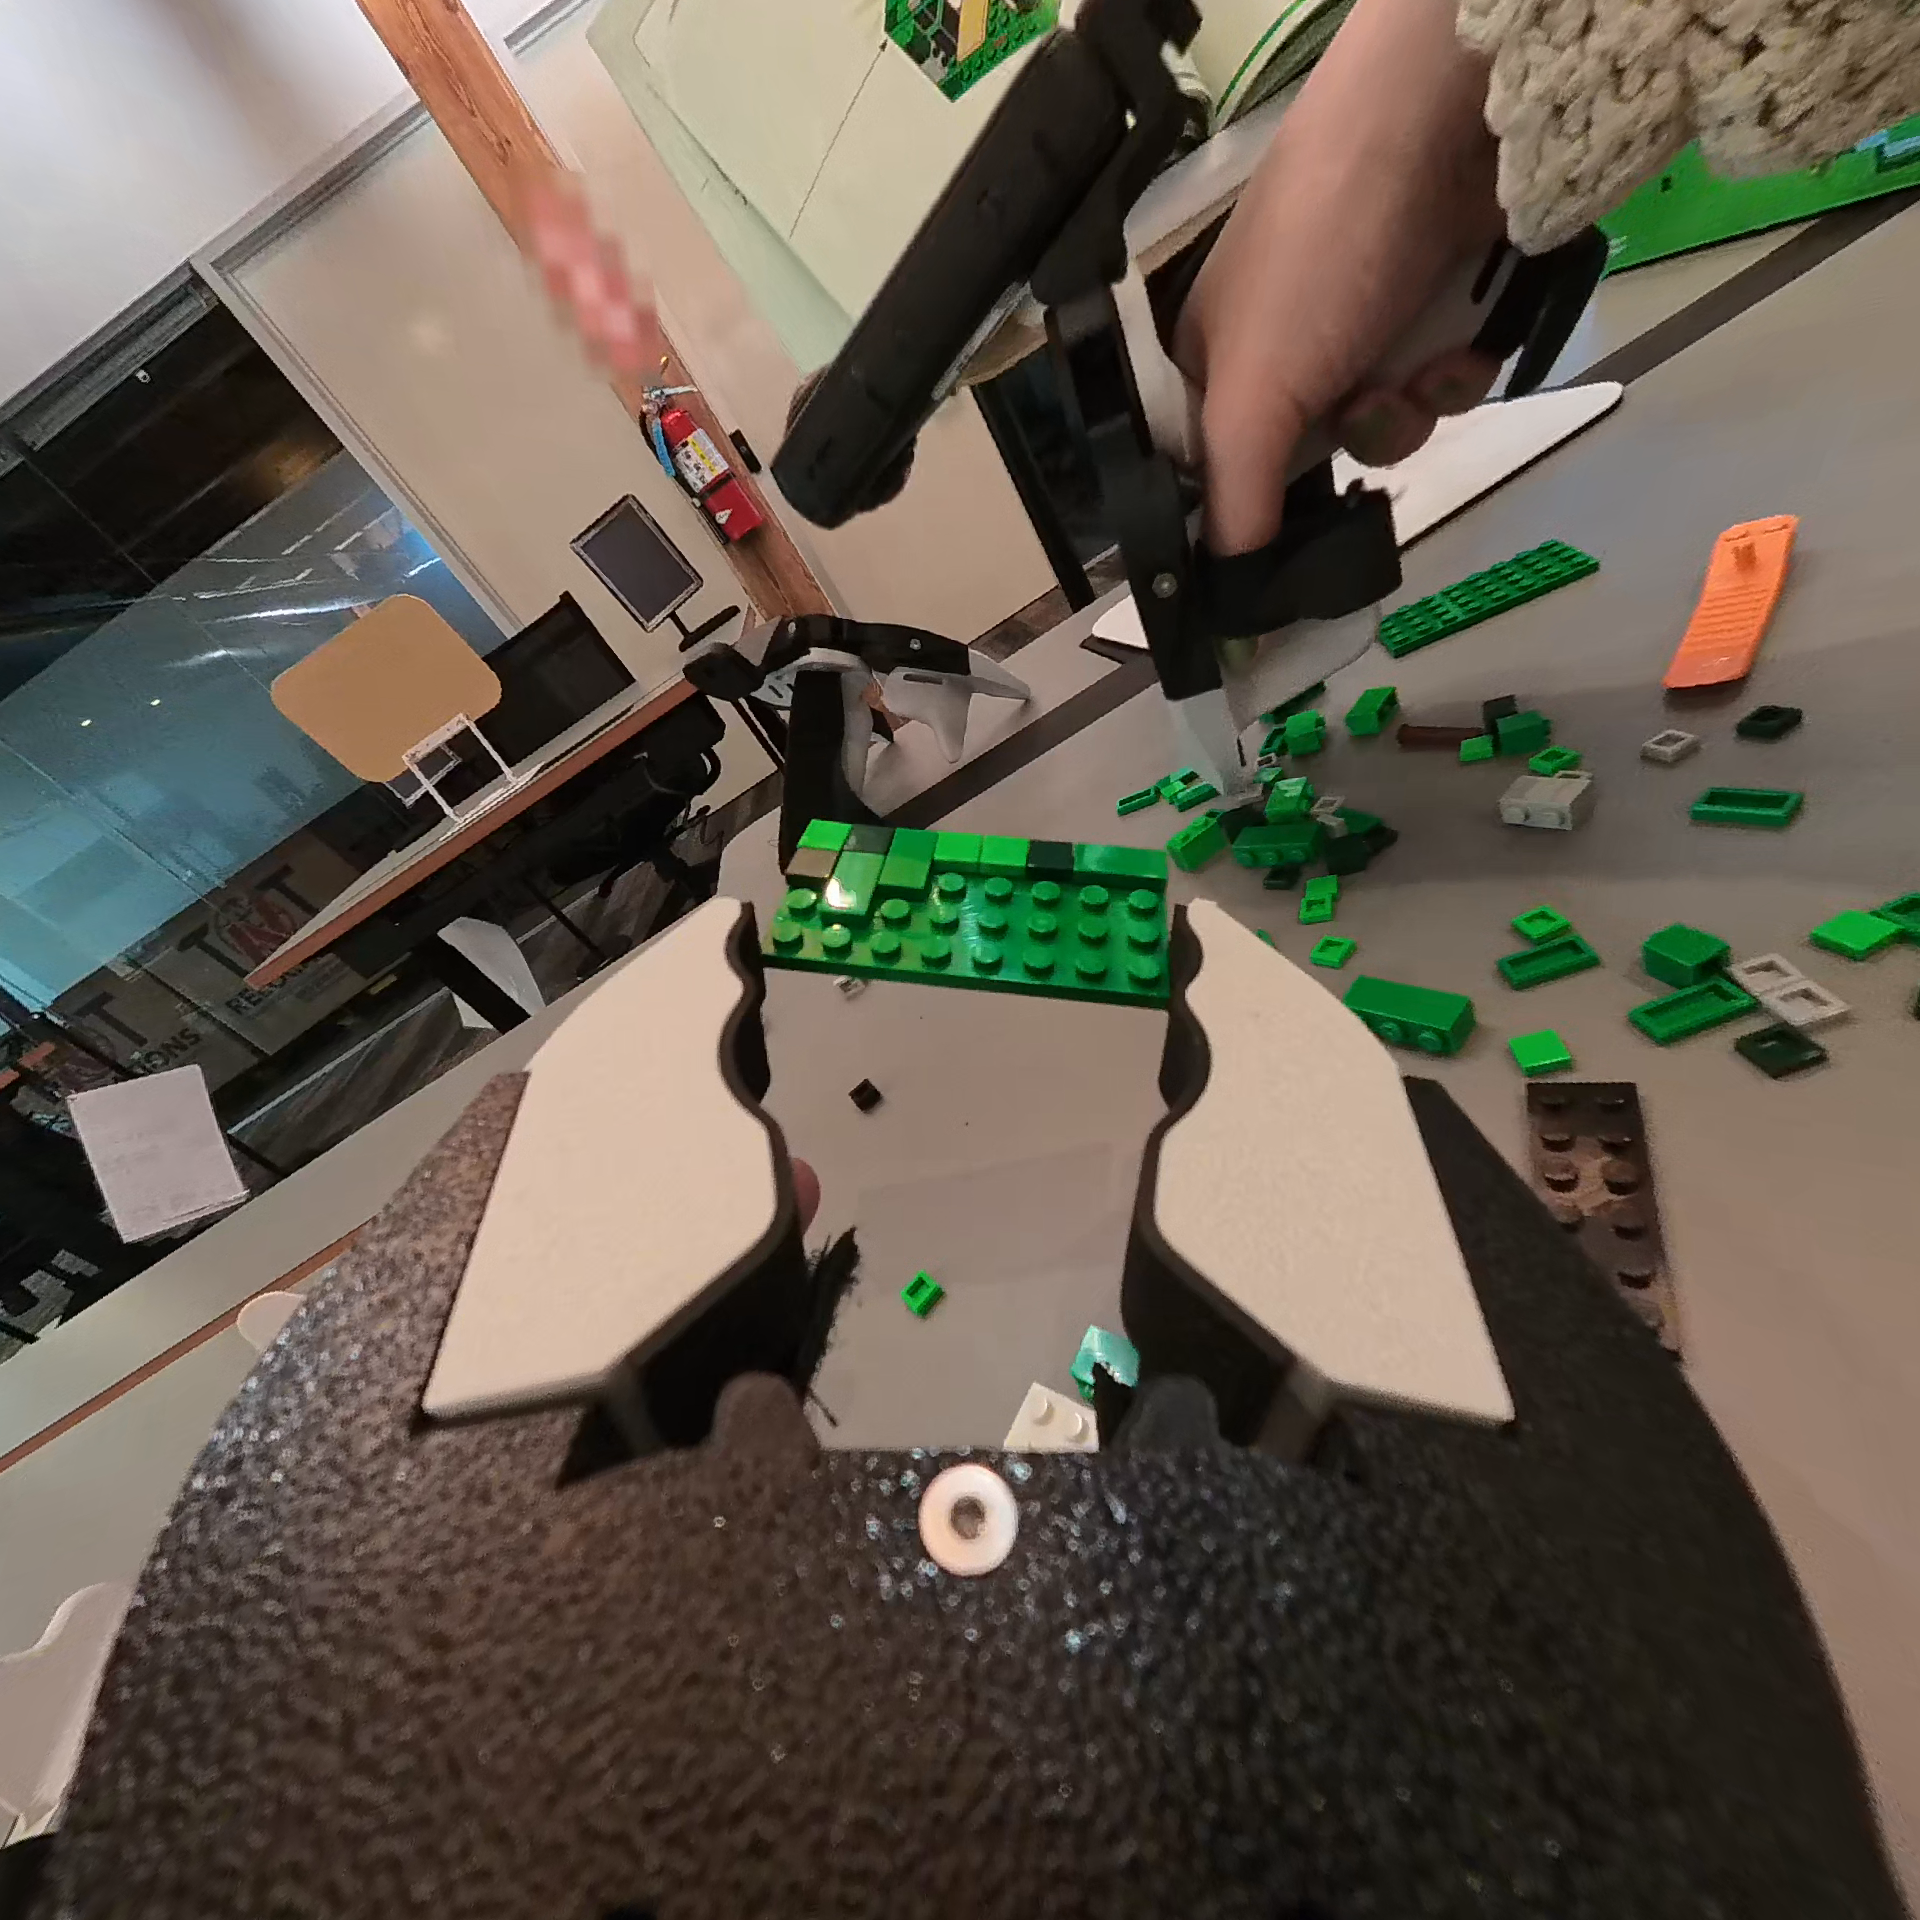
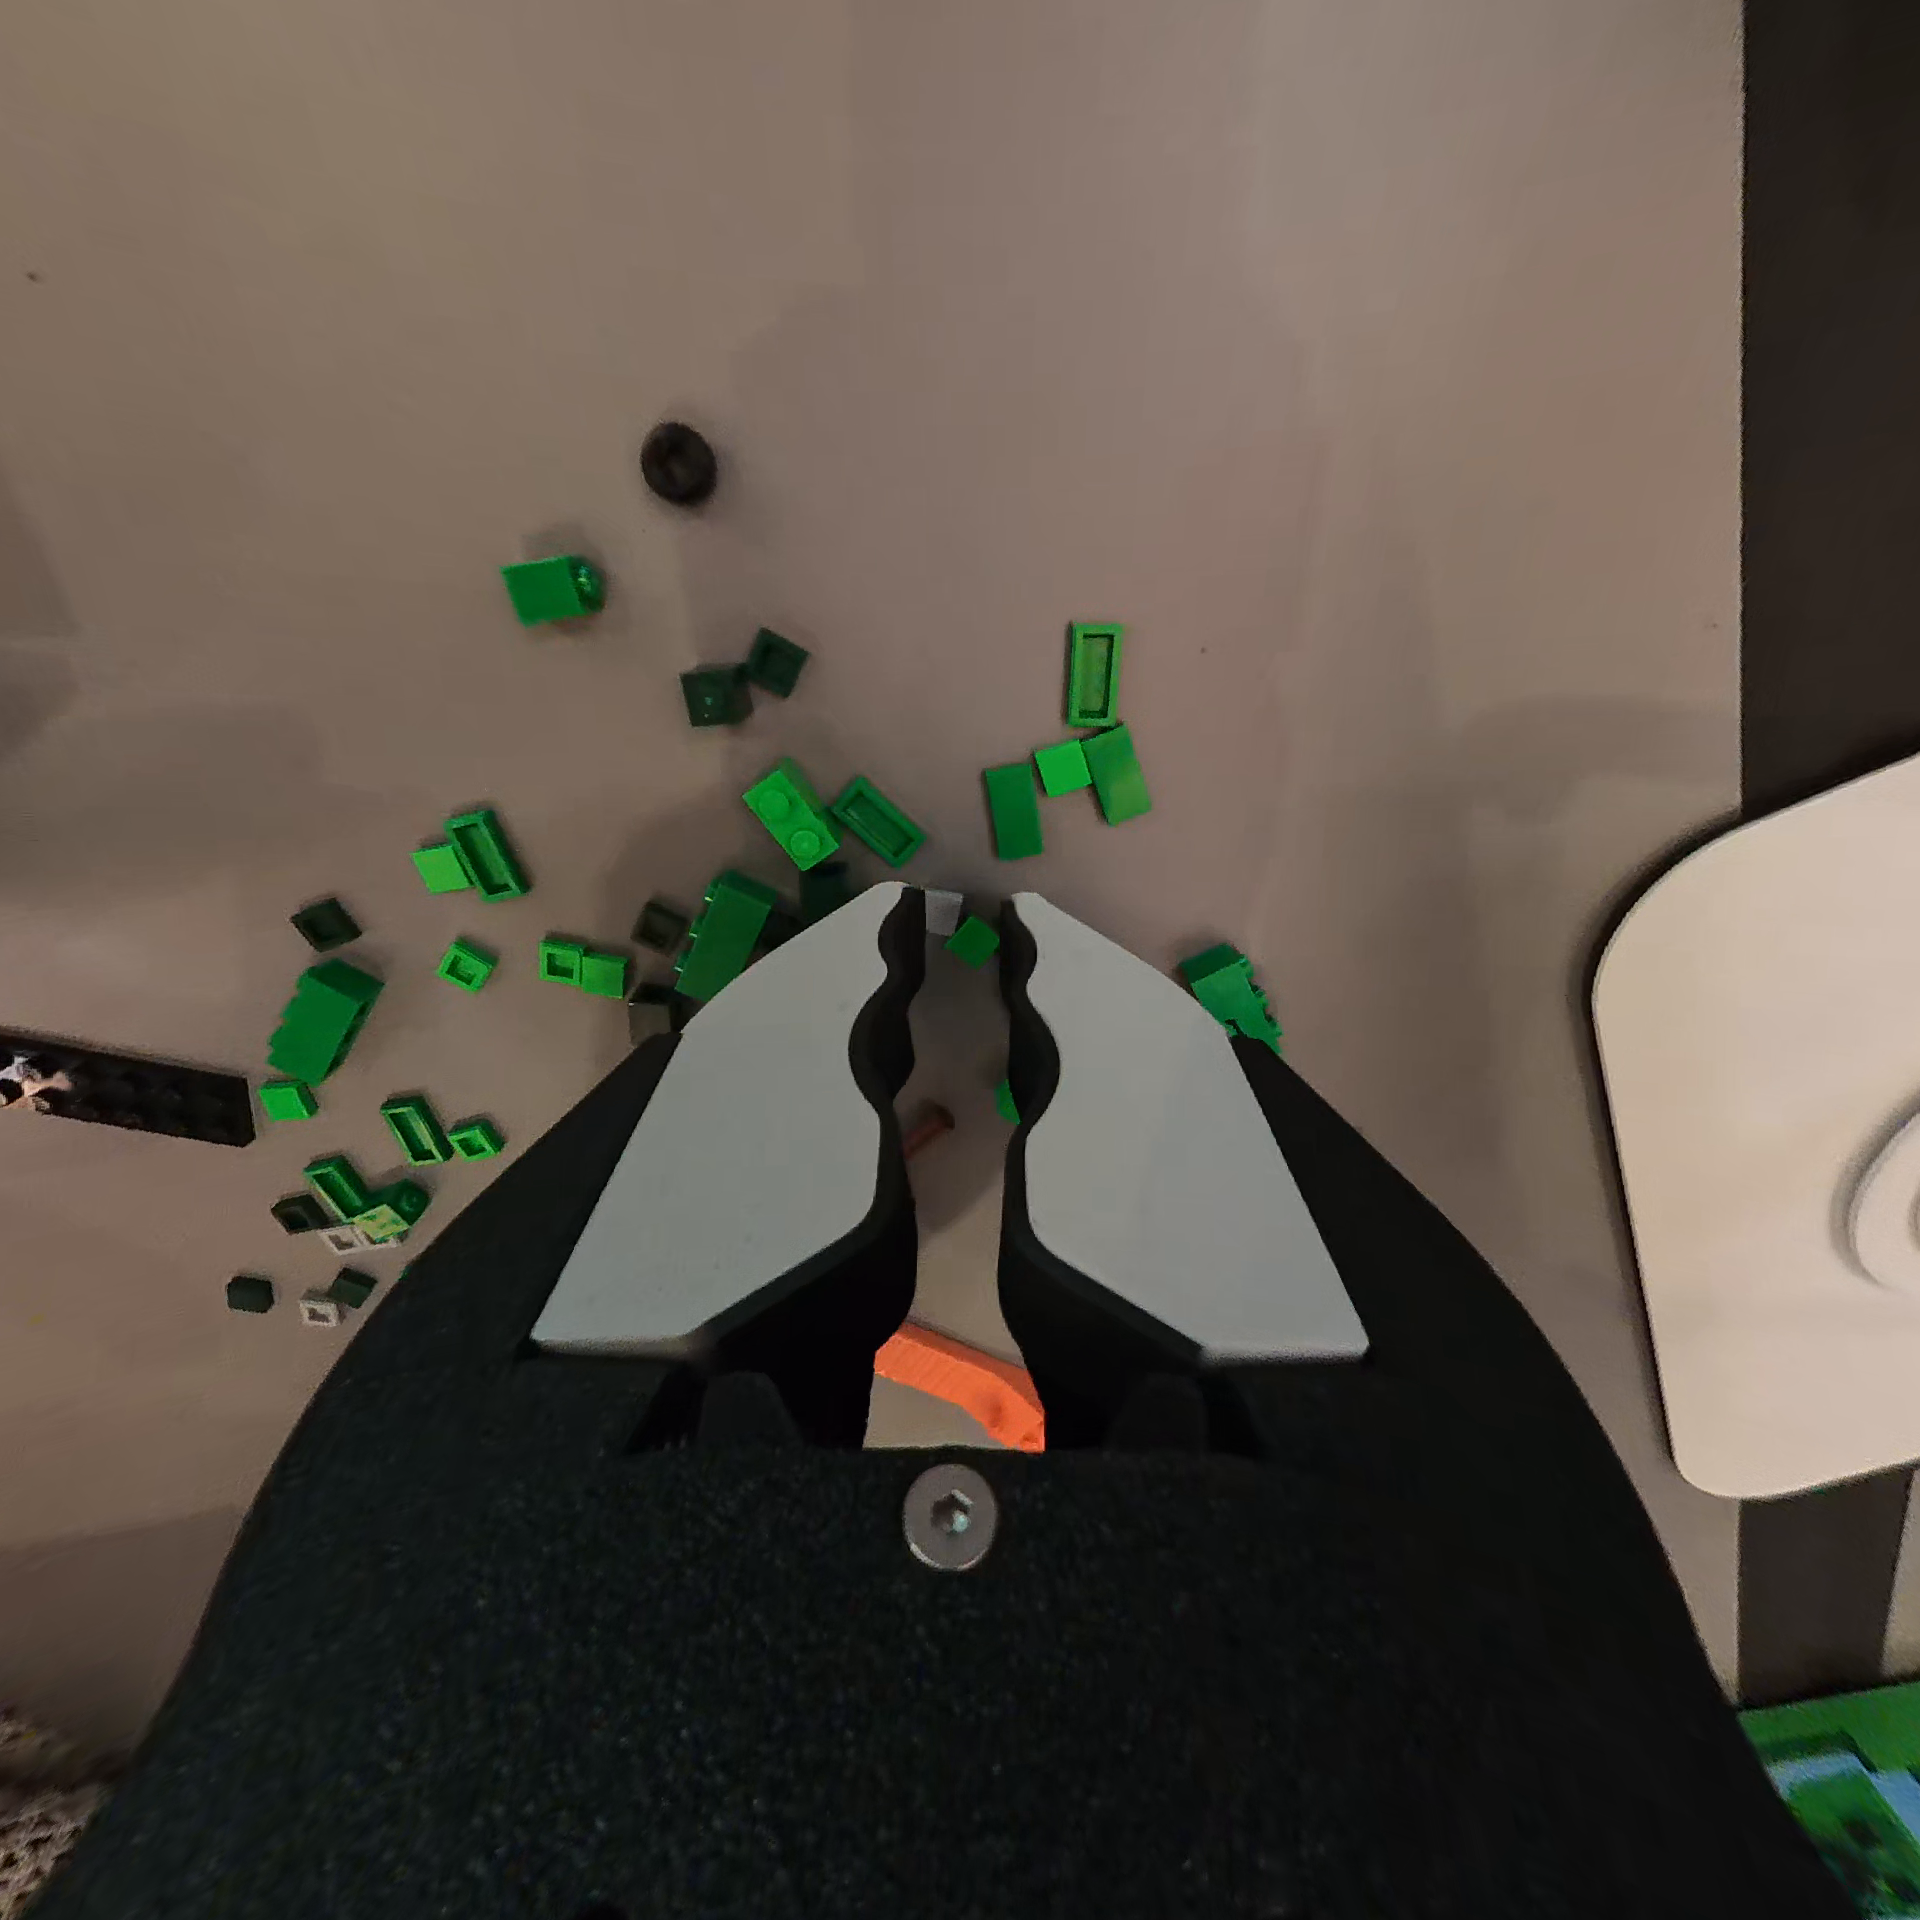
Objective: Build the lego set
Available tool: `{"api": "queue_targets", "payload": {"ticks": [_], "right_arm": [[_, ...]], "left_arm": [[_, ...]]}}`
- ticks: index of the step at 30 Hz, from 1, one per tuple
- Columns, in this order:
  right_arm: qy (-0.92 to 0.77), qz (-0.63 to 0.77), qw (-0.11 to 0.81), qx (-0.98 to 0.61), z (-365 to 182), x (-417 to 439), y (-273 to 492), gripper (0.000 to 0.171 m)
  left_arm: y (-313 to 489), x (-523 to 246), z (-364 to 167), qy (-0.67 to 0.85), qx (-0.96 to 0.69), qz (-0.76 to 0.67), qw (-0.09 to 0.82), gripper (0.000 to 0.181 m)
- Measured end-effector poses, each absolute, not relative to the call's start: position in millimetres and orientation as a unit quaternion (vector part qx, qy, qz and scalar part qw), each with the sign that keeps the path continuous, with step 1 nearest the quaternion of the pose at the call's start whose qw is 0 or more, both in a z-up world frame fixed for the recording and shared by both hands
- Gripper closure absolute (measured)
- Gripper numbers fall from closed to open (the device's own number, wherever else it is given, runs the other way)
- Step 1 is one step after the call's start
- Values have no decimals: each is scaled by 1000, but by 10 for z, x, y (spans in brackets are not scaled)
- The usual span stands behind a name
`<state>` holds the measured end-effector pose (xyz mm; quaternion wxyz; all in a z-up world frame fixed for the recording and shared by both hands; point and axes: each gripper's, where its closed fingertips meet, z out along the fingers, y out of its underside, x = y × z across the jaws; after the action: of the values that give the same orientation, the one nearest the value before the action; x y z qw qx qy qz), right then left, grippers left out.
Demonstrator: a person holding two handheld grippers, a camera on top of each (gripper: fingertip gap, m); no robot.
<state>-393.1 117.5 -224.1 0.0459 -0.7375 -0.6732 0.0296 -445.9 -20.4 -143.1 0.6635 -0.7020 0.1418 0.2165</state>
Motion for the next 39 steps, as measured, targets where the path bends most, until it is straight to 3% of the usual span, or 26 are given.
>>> {"api": "queue_targets", "payload": {"ticks": [16,23,28,39], "right_arm": [[-685,53,42,-725,-2200,-3873,1064,164],[-721,157,92,-668,-1816,-3419,475,164],[-723,239,134,-634,-1539,-2927,-12,164],[-818,267,172,-479,-1268,-2523,-524,164]], "left_arm": [[-205,-4393,-1446,150,-707,197,662,107],[-223,-3950,-1456,182,-717,51,671,107],[-311,-3407,-1568,290,-717,6,634,107],[-691,-2692,-1804,397,-723,-151,545,107]]}}
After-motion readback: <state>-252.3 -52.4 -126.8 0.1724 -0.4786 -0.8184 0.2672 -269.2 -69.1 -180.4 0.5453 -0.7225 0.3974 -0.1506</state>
